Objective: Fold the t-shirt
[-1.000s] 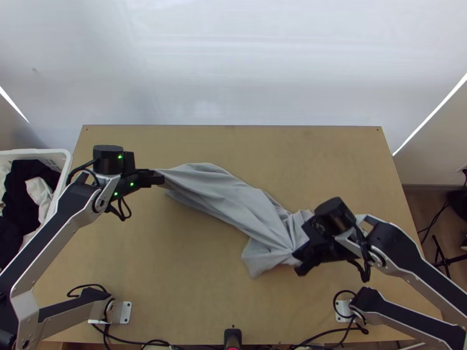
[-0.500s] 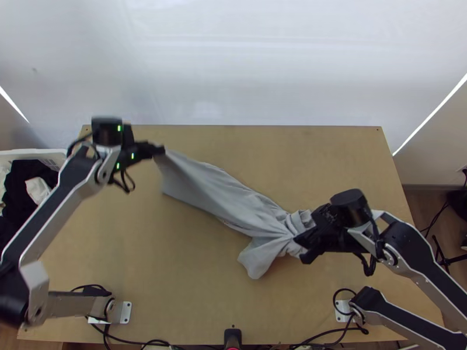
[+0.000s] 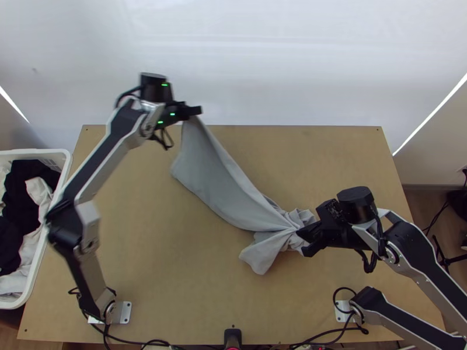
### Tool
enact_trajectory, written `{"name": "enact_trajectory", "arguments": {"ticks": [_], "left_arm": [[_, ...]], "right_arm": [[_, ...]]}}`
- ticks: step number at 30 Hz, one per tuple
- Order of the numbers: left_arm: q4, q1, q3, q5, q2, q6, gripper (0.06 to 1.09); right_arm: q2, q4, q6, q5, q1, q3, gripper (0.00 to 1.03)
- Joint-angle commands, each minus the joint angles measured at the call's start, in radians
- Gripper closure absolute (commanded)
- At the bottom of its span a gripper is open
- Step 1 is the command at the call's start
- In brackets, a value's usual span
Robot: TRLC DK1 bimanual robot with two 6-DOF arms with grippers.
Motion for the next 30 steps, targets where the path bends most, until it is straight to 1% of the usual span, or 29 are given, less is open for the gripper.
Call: {"name": "enact_trajectory", "arguments": {"ticks": [1, 7, 14, 18, 21, 24, 26, 27, 28, 29, 30], "left_arm": [[0.015, -0.083, 0.170, -0.028, 0.201, -0.026, 1.05], [0.020, -0.119, 0.219, -0.034, 0.215, -0.037, 1.05], [-0.115, -0.082, 0.141, -0.034, 0.133, -0.022, 1.05], [-0.123, -0.068, 0.048, -0.034, 0.080, -0.008, 1.05], [-0.115, -0.073, -0.066, -0.028, 0.021, 0.024, 1.05], [-0.054, -0.083, -0.219, -0.021, -0.042, 0.040, 1.05], [-0.006, -0.090, -0.302, -0.021, -0.068, 0.043, 1.05], [0.012, -0.093, -0.330, -0.021, -0.077, 0.043, 1.04], [0.035, -0.096, -0.351, -0.021, -0.086, 0.043, 1.02], [0.052, -0.099, -0.370, -0.021, -0.097, 0.044, 0.94], [0.069, -0.106, -0.383, -0.021, -0.101, 0.061, 0.80]], "right_arm": [[-0.007, 0.013, 0.002, 0.003, -0.008, -0.020, 1.00], [-0.013, 0.013, 0.002, 0.005, -0.011, -0.023, 1.00], [-0.016, 0.014, 0.002, 0.005, -0.010, -0.026, 1.00], [-0.017, 0.025, 0.017, 0.005, 0.001, -0.040, 1.00], [-0.017, 0.025, 0.037, 0.003, 0.026, -0.046, 1.00], [-0.014, 0.013, 0.056, 0.002, 0.047, -0.062, 1.00], [-0.016, 0.011, 0.060, 0.003, 0.082, -0.073, 1.00], [-0.016, 0.008, 0.065, 0.003, 0.088, -0.074, 0.95], [-0.017, 0.008, 0.071, 0.003, 0.092, -0.074, 0.94], [-0.017, 0.008, 0.074, 0.002, 0.092, -0.076, 0.94], [-0.017, 0.008, 0.077, 0.002, 0.093, -0.079, 0.94]]}}
